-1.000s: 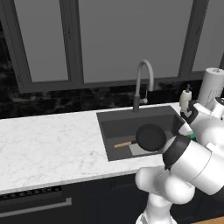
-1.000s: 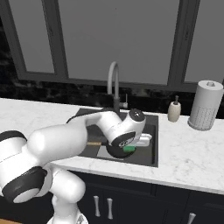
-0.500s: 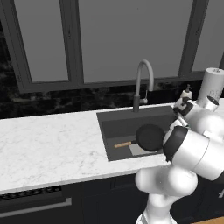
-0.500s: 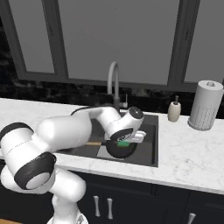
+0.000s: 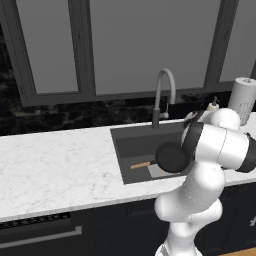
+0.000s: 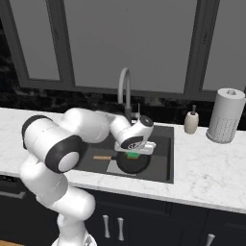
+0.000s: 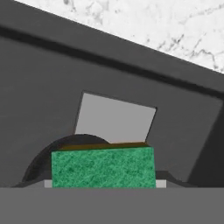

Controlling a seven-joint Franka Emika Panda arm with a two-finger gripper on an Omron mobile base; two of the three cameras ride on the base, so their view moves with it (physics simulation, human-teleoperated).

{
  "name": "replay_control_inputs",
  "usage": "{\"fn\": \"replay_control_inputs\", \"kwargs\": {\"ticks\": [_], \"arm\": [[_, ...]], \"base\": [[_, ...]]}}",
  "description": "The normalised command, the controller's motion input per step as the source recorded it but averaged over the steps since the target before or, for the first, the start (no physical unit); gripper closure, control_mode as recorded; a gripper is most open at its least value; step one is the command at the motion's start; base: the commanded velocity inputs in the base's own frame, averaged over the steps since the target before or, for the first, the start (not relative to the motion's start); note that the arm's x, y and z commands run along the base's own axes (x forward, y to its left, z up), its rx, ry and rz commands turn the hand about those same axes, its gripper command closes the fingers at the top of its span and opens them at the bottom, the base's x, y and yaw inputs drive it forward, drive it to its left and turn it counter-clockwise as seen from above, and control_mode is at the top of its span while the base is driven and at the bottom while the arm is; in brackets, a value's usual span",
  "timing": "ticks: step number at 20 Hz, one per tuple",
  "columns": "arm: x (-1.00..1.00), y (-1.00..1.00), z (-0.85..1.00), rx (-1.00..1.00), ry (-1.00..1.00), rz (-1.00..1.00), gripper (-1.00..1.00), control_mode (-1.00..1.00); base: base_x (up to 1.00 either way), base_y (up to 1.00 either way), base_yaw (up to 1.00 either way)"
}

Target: Pick the pan and sponge and place them into the sink. Then turn on the water.

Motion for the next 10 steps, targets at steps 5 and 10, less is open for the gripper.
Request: {"fn": "replay_control_inputs", "kwargs": {"ticks": [5,10], "arm": [[0.59,0.15,-0.58,0.00,0.01,-0.10,1.00,-1.00],[0.62,0.00,-0.55,0.00,0.10,-0.04,1.00,-1.00]], "base": [[0.00,0.00,0.00],[0.00,0.00,0.00]]}}
